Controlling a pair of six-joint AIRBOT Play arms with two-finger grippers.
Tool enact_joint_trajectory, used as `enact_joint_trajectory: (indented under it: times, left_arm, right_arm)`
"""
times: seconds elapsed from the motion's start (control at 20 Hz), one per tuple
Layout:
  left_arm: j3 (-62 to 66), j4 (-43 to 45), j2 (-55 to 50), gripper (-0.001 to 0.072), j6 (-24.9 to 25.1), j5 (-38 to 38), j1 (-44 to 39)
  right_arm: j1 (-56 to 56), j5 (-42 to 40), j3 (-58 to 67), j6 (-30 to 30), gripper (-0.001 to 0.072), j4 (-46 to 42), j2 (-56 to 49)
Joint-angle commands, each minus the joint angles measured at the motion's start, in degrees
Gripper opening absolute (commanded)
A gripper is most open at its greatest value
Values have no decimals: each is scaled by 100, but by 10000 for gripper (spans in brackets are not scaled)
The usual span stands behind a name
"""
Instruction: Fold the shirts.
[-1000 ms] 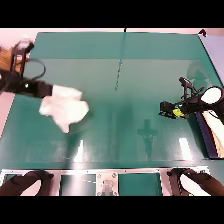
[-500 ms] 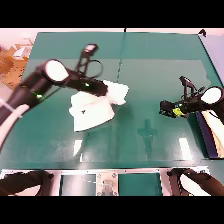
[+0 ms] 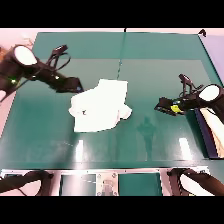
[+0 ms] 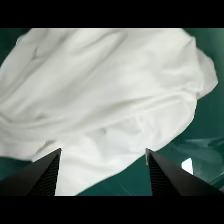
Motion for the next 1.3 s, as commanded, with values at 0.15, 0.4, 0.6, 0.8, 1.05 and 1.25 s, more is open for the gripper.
enact_joint_trajectory:
  times: [0.15,0.4,0.6,0.8,1.05,1.25]
  left_arm:
    - [-2369,-496,284,596,-13,212,313]
    - [-3838,-1145,284,596,221,1180,313]
    - [-4140,-1202,278,594,155,1808,313]
    - [-4138,-1443,269,45,245,2579,313]
    - [-3541,122,275,19,-125,1869,330]
    - [-3174,424,273,18,-144,1600,330]
  right_arm:
    - [142,-240,52,-1523,516,1998,-1351]
    - [216,-385,1263,-1808,513,2632,-2693]
    - [400,-367,2439,-1707,512,2634,-3587]
    - [527,-269,3200,-1458,495,2645,-4280]
    - [645,-348,3738,-1172,448,2651,-4739]
    - [828,-278,4221,-938,345,2710,-5182]
